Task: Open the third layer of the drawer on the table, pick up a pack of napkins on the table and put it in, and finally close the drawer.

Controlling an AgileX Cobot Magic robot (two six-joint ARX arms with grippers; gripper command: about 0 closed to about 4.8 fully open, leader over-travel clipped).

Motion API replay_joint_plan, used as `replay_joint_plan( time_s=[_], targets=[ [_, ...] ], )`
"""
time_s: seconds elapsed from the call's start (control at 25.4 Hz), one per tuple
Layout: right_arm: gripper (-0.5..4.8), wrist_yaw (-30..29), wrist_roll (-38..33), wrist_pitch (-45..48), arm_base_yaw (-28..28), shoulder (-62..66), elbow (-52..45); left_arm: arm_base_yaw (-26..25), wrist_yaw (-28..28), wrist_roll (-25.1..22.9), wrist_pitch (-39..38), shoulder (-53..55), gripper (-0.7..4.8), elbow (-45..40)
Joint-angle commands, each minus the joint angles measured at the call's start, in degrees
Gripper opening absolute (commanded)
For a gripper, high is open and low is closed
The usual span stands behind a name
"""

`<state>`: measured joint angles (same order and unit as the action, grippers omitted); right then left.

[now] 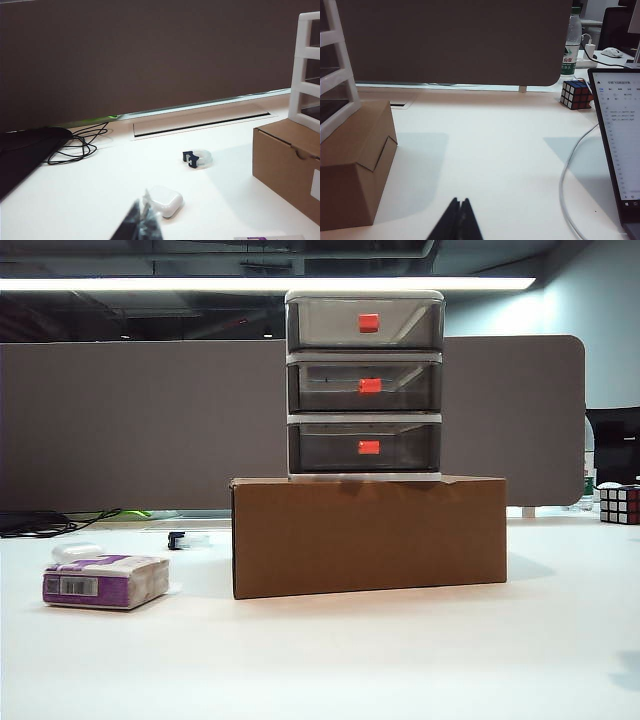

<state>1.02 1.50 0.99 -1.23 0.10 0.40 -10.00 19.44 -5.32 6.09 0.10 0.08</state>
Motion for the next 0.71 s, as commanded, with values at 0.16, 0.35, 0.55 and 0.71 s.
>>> replay_joint_plan(
  time_s=[0.16, 0.35, 0.55, 0.71],
  targets=[
    [-0.05, 0.0, -0.2, 0.8, 0.0, -0.1, -0.3, -0.1, 0.3, 0.2, 0.4, 0.0, -0.05, 0.3],
    [-0.05, -1.6, -2.6, 0.4, 0.0, -0.1, -0.3, -0.1, 5.8, 8.0, -0.3, 0.0, -0.05, 0.3],
    [-0.06, -25.0, -16.9, -2.8, -0.1, -0.1, -0.4, 0.8, 22.9, 30.3, -3.1, 0.0, -0.05, 0.4],
    [-0.05, -30.7, -18.6, -2.3, -0.1, -0.1, -0.4, 9.0, 19.4, 36.3, -3.6, 0.0, -0.01, 0.4]
  ],
)
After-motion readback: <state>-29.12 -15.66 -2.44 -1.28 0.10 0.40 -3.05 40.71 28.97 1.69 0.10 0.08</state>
